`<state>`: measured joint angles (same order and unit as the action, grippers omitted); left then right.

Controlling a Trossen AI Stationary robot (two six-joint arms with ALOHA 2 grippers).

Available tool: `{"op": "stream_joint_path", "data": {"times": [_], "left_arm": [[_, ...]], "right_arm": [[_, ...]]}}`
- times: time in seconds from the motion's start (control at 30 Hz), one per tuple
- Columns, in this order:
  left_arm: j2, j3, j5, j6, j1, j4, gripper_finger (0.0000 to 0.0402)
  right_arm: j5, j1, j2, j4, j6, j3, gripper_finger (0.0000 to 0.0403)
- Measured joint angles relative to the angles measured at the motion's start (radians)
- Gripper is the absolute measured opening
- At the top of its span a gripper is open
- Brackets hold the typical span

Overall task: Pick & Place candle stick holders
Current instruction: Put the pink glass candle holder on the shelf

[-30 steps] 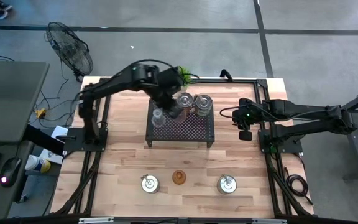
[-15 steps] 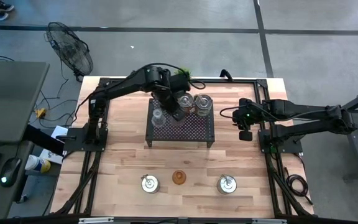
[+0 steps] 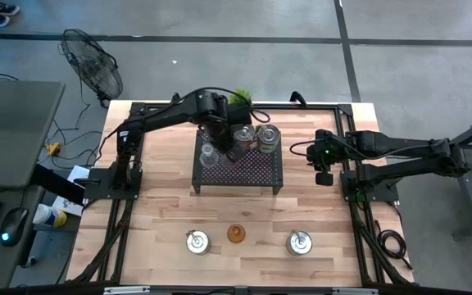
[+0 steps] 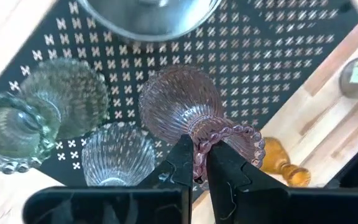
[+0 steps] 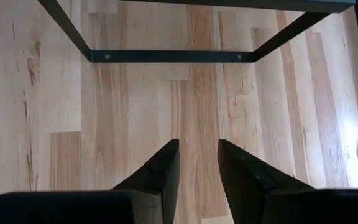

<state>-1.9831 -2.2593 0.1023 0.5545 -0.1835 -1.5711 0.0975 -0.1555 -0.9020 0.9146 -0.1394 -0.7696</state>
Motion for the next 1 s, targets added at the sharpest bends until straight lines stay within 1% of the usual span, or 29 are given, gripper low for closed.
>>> {"op": "stream_joint_path", "data": {"times": [0.1,0.7,0.87,1.0], "left_arm": [[0.000,0.021,0.027,-0.013,-0.003,-0.001,0.0015],[0.001,0.031,-0.005,0.029,-0.049,0.000,0.0015],[0.001,0.031,0.052,0.032,-0.047,0.000,0.0015],[0.001,0.031,0.047,0.042,-0.046,0.000,0.0015]], "right_arm": [[0.000,0.000,0.000,0.000,0.000,0.000,0.0101],[0.000,0.000,0.000,0.000,0.000,0.000,0.0101],[0.000,0.000,0.000,0.000,-0.004,0.000,0.0101],[0.000,0.000,0.000,0.000,-0.004,0.000,0.0101]]}}
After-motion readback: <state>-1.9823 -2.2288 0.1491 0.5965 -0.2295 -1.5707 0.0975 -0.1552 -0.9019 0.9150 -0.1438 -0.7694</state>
